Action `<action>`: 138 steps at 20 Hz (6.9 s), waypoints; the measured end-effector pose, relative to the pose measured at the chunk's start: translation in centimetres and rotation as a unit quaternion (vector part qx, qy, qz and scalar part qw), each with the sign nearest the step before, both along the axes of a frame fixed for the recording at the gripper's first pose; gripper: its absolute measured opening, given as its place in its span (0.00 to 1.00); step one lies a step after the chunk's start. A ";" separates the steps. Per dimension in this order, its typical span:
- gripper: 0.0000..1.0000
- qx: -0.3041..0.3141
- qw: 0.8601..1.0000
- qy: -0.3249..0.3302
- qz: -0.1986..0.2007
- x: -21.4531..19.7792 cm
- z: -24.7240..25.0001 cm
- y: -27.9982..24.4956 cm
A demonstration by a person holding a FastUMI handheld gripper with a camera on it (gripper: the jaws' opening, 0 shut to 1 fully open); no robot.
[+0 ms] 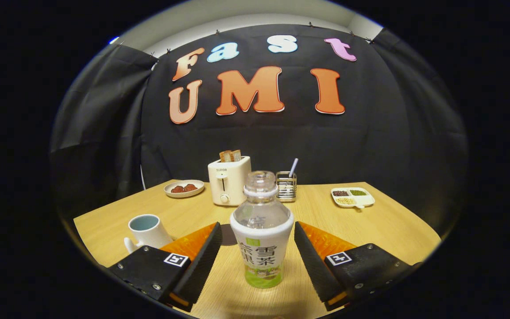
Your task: Take the bottle from table, then pour the juice into the cup, finally place the bottle on the coaster
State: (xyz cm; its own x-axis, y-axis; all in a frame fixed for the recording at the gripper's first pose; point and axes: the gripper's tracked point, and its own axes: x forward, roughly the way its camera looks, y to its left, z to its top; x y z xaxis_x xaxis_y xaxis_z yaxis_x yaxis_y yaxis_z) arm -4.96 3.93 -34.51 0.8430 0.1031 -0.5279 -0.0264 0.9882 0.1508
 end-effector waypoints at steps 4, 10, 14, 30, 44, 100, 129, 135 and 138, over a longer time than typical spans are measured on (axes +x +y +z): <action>0.95 -0.007 0.999 0.032 0.001 -0.7 -2.8 0.3; 0.79 -0.007 0.998 0.067 -0.009 -1.1 -5.8 0.4; 0.66 -0.002 0.997 0.072 -0.025 -1.1 -5.7 0.1; 0.57 -0.204 0.977 0.018 0.058 2.1 -2.9 2.8; 0.57 -0.457 0.875 -0.074 0.139 5.7 -0.8 5.7; 0.56 -0.724 0.619 -0.201 0.230 8.9 2.1 7.8; 0.56 -0.766 0.545 -0.231 0.250 9.2 3.4 8.7; 0.56 -0.775 0.527 -0.242 0.251 9.2 3.7 9.0; 0.56 -0.779 0.515 -0.250 0.256 8.8 4.1 9.3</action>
State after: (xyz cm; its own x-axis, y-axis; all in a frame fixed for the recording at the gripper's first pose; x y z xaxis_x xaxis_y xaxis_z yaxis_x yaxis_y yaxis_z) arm 3.88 13.21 -30.41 0.9866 0.1592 -0.0369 0.0050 -0.2552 -0.9669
